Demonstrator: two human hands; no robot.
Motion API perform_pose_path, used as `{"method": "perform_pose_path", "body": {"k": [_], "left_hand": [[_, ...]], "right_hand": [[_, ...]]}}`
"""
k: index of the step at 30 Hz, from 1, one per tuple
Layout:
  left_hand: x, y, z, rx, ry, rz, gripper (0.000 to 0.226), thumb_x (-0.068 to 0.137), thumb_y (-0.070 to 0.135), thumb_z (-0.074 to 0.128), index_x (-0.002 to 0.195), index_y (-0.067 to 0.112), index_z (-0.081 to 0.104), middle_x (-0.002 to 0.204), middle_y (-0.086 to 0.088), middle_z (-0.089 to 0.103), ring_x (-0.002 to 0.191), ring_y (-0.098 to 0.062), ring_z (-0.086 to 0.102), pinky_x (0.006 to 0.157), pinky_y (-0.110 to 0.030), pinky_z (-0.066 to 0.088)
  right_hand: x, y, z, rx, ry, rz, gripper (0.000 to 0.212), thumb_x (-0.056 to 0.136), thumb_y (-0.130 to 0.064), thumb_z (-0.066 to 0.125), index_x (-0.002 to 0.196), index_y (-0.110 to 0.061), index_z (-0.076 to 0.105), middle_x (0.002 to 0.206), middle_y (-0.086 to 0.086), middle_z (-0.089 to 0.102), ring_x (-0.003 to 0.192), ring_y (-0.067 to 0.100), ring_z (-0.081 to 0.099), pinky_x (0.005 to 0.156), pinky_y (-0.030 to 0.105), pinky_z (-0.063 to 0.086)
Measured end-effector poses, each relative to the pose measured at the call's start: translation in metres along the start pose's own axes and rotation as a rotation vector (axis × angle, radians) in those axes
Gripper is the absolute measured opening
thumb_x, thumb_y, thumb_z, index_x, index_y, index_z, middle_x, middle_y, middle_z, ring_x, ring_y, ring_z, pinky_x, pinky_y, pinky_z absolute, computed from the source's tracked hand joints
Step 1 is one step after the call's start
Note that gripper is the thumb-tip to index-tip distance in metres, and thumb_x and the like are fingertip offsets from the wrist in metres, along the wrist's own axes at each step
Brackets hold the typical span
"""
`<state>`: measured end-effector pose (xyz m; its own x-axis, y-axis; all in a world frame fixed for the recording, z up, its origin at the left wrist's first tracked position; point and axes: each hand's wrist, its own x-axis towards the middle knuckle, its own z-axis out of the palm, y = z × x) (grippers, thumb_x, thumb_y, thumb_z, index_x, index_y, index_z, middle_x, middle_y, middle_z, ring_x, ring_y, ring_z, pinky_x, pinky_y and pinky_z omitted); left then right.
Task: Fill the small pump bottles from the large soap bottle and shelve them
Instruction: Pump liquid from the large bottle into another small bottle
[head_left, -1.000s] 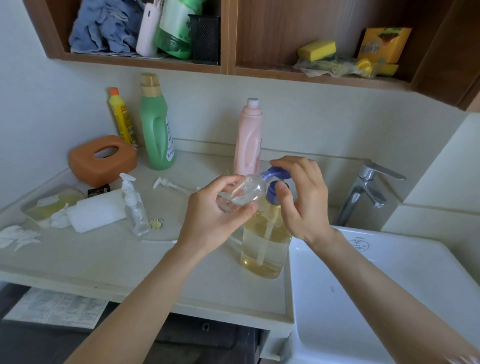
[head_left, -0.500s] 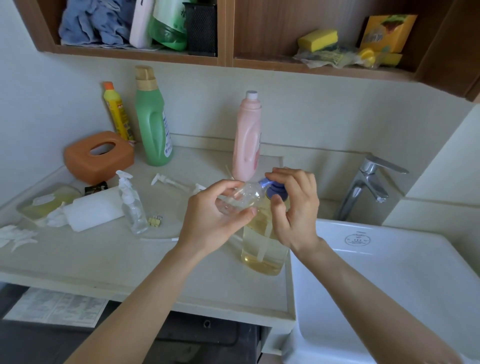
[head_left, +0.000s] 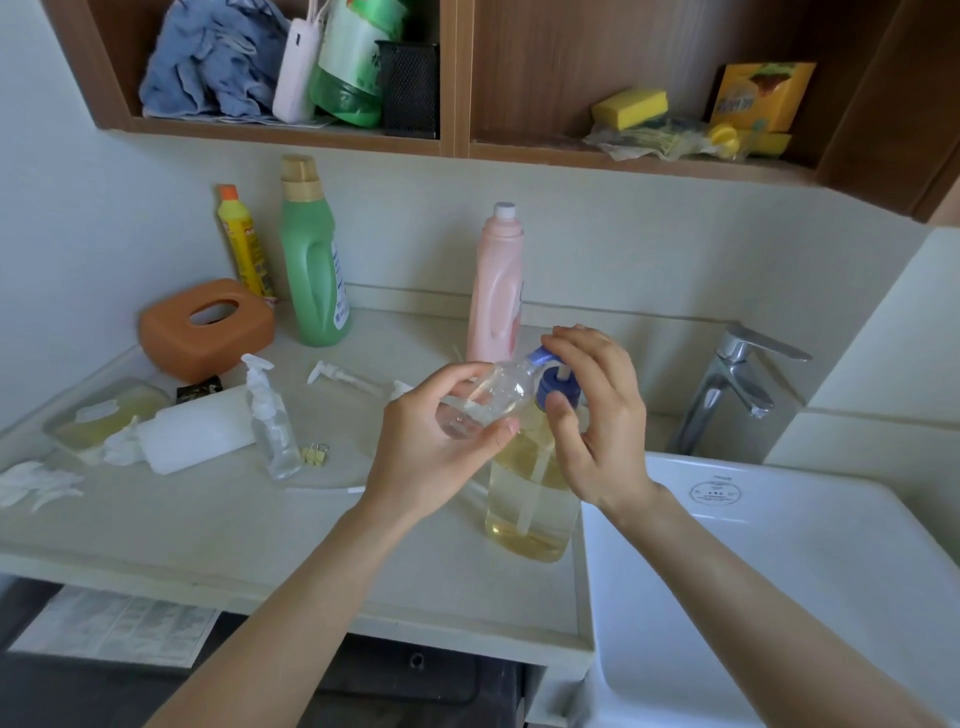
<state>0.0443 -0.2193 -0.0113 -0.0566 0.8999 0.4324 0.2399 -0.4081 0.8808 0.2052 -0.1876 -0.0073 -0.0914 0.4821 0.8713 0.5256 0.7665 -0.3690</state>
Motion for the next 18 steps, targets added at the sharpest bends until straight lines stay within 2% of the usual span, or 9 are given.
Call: {"method": "perform_pose_path", "body": {"k": [2, 5, 7, 9, 12, 16, 18], "left_hand": [[-0.001, -0.004, 0.003, -0.059, -0.024, -0.009, 0.038, 0.068, 0.025, 0.079, 0.103, 0.031, 0.064, 0.091, 0.0, 0.068, 0.071, -0.016, 0.066, 0.064, -0.014, 0.049], [-0.001, -0.011, 0.005, -0.131, -0.063, -0.093, 0.036, 0.075, 0.01, 0.08, 0.105, 0.023, 0.065, 0.093, -0.008, 0.068, 0.067, -0.008, 0.064, 0.056, -0.013, 0.047], [0.0, -0.015, 0.005, -0.172, -0.07, -0.18, 0.035, 0.077, 0.004, 0.077, 0.11, 0.012, 0.065, 0.089, -0.007, 0.067, 0.057, -0.005, 0.059, 0.048, -0.012, 0.042], [0.002, -0.019, 0.006, -0.219, -0.077, -0.241, 0.035, 0.079, 0.004, 0.075, 0.111, 0.008, 0.064, 0.082, 0.0, 0.066, 0.054, -0.012, 0.055, 0.042, -0.016, 0.039], [0.001, -0.018, 0.005, -0.29, -0.112, -0.318, 0.026, 0.082, 0.006, 0.072, 0.105, 0.014, 0.066, 0.074, 0.007, 0.066, 0.055, -0.02, 0.053, 0.042, -0.019, 0.039], [0.004, -0.014, 0.004, -0.529, -0.24, -0.459, 0.022, 0.081, 0.019, 0.067, 0.103, 0.019, 0.068, 0.081, -0.003, 0.071, 0.058, -0.016, 0.063, 0.05, -0.021, 0.048], [0.006, -0.015, 0.006, -0.665, -0.33, -0.501, 0.032, 0.08, 0.032, 0.058, 0.106, 0.016, 0.066, 0.082, -0.006, 0.072, 0.062, -0.016, 0.063, 0.054, -0.023, 0.048]], "right_hand": [[-0.004, 0.001, 0.005, 0.047, 0.059, -0.001, 0.037, 0.083, -0.011, 0.041, 0.103, 0.008, 0.065, 0.111, 0.01, 0.06, 0.108, 0.03, 0.054, 0.098, 0.028, 0.039], [-0.002, 0.003, 0.011, 0.036, 0.09, 0.044, 0.035, 0.08, -0.008, 0.04, 0.093, 0.004, 0.069, 0.1, 0.011, 0.065, 0.094, 0.033, 0.057, 0.089, 0.012, 0.037], [-0.004, 0.002, 0.013, 0.016, 0.091, 0.055, 0.036, 0.077, -0.007, 0.038, 0.089, 0.002, 0.071, 0.094, 0.014, 0.067, 0.088, 0.033, 0.057, 0.084, 0.005, 0.034], [-0.005, 0.004, 0.014, 0.01, 0.087, 0.075, 0.037, 0.075, -0.006, 0.038, 0.087, 0.001, 0.071, 0.093, 0.014, 0.067, 0.087, 0.03, 0.056, 0.083, 0.006, 0.035], [-0.005, 0.002, 0.013, -0.009, 0.063, 0.094, 0.037, 0.074, -0.007, 0.038, 0.088, 0.0, 0.071, 0.094, 0.012, 0.067, 0.087, 0.028, 0.055, 0.083, 0.008, 0.036], [0.004, -0.002, 0.003, -0.013, 0.023, 0.066, 0.035, 0.078, -0.009, 0.038, 0.091, -0.003, 0.07, 0.1, 0.004, 0.064, 0.091, 0.023, 0.054, 0.086, 0.012, 0.035], [0.011, -0.003, -0.001, 0.002, 0.014, 0.088, 0.034, 0.082, -0.01, 0.039, 0.092, -0.004, 0.071, 0.102, 0.006, 0.066, 0.093, 0.024, 0.056, 0.087, 0.01, 0.034]]}}
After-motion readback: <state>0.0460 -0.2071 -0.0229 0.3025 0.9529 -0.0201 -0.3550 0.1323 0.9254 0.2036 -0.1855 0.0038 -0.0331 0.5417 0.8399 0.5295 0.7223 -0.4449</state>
